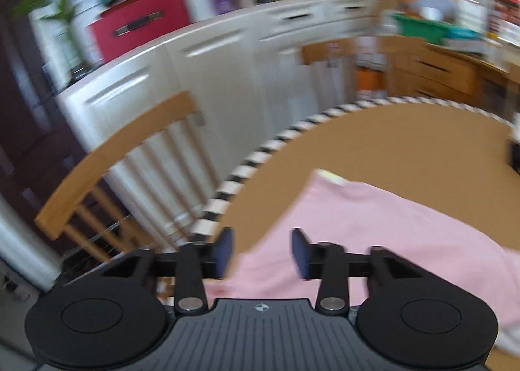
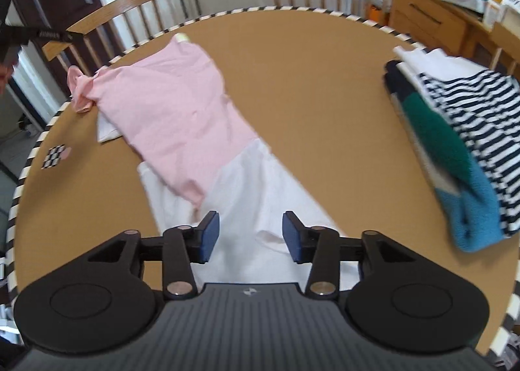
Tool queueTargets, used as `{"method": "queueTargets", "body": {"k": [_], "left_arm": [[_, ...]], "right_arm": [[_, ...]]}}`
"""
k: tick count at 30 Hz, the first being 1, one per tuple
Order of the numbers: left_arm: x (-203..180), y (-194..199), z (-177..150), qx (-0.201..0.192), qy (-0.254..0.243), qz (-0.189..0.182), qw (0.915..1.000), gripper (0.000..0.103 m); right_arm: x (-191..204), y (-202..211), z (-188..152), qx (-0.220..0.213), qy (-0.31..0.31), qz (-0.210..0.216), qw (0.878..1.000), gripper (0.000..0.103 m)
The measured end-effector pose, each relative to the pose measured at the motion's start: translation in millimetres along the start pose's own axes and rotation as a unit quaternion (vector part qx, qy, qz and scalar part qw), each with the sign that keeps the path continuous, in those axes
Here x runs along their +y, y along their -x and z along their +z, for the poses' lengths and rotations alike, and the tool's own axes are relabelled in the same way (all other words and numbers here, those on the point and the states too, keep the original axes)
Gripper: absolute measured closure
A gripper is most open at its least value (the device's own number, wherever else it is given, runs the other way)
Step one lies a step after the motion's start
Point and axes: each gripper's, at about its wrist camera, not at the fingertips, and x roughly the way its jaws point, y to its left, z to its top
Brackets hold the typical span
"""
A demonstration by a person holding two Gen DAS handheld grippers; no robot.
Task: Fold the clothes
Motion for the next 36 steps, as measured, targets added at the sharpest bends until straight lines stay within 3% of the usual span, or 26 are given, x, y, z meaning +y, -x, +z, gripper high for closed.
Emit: {"method": "queueTargets", "body": {"k": [2,4,6,8,9,10,11,12,13,15,17,18,20,21,22,23,24,27,29,30,31,32,33,35,36], "left_arm": [[-29.6,8.4,-2.9,-0.029,-0.035,-0.064,0.9969,0.032],[-68.1,11.4,-4.6,-0.06,-0.077,-0.143,0.9849,0.024],[-116.3,8.6,-4.8,-0.081,-0.162,-0.207,0.9615,0.023],[-169.0,0.3,-12.0,-0.097,-0.298,-0.216,0.9249,0.022],[-188.7,-6.5,-17.1,-0.098,-0.353,-0.207,0.9069,0.023],[-206.1,-13.9,-22.2,-0.097,-0.403,-0.199,0.8883,0.024],[-219.5,-24.6,-25.4,-0.077,-0.437,-0.197,0.8743,0.028],[-228.5,-36.9,-26.9,-0.04,-0.456,-0.2,0.8661,0.034],[-233.1,-48.4,-28.0,-0.003,-0.46,-0.204,0.8641,0.039],[-225.7,-57.2,-17.9,0.033,-0.399,-0.227,0.8878,0.061],[-210.6,-67.1,-4.9,0.099,-0.289,-0.256,0.9168,0.075],[-204.9,-66.3,-1.8,0.118,-0.249,-0.263,0.9246,0.077],[-197.2,-61.0,0.8,0.152,-0.174,-0.272,0.9341,0.08],[-194.2,-56.1,-1.4,0.178,-0.116,-0.282,0.9356,0.088],[-191.2,-50.6,-4.8,0.205,-0.05,-0.294,0.9323,0.089],[-188.1,-45.0,-8.1,0.231,0.016,-0.304,0.9241,0.089],[-185.6,-40.2,-16.3,0.257,0.095,-0.324,0.9053,0.092],[-193.5,-21.2,-49.8,0.3,0.333,-0.381,0.8087,0.096],[-204.1,-1.8,-57.7,0.284,0.428,-0.388,0.7653,0.096],[-207.0,7.5,-56.2,0.271,0.452,-0.388,0.7556,0.096],[-202.5,15.5,-49.4,0.258,0.446,-0.371,0.7728,0.095],[-195.2,23.1,-41.0,0.244,0.429,-0.345,0.7984,0.09],[-187.9,30.8,-32.6,0.23,0.411,-0.319,0.8226,0.078],[-170.0,43.9,-15.7,0.199,0.365,-0.264,0.8703,0.065],[-157.7,47.1,-8.9,0.182,0.342,-0.241,0.8899,0.062]], "right_arm": [[7.2,-5.5,-3.2,0.012,0.007,0.006,1.0,0.052],[12.3,-10.9,-7.6,0.024,0.011,0.007,1.0,0.051],[13.5,-15.6,-11.7,0.036,0.005,0.007,0.999,0.051],[13.2,-19.4,-15.5,0.046,-0.005,0.01,0.999,0.057],[11.8,-22.2,-16.9,0.047,-0.011,0.013,0.999,0.07],[10.3,-24.9,-18.3,0.049,-0.018,0.015,0.999,0.091],[8.2,-29.7,-19.6,0.056,-0.027,0.015,0.998,0.097],[5.5,-34.3,-20.7,0.061,-0.037,0.016,0.997,0.099],[3.8,-35.1,-20.0,0.056,-0.04,0.016,0.998,0.1],[1.4,-35.2,-16.2,0.044,-0.036,0.003,0.998,0.101],[-4.3,-33.4,-3.8,0.025,-0.013,-0.026,0.999,0.101],[-7.2,-32.5,2.5,0.016,-0.001,-0.041,0.999,0.101],[-20.4,-34.3,24.9,-0.001,-0.005,-0.045,0.999,0.101],[-22.8,-36.7,38.3,-0.01,0.003,-0.05,0.999,0.101],[-22.3,-39.6,52.4,-0.02,0.012,-0.049,0.999,0.101],[-21.8,-42.6,66.5,-0.03,0.021,-0.048,0.998,0.101],[-19.1,-48.3,80.5,-0.033,0.025,-0.036,0.999,0.101],[5.4,-68.2,109.0,-0.027,0.043,0.012,0.999,0.101],[32.3,-66.8,116.1,-0.044,0.083,0.043,0.995,0.101],[44.9,-63.1,118.8,-0.056,0.101,0.065,0.991,0.101],[53.8,-54.5,122.2,-0.07,0.116,0.08,0.987,0.101],[59.5,-47.0,125.9,-0.08,0.132,0.083,0.985,0.099],[60.9,-41.2,129.7,-0.084,0.143,0.075,0.983,0.094],[48.2,-28.8,134.0,-0.093,0.139,0.054,0.984,0.068],[38.2,-21.6,135.6,-0.1,0.132,0.044,0.985,0.048]]}}
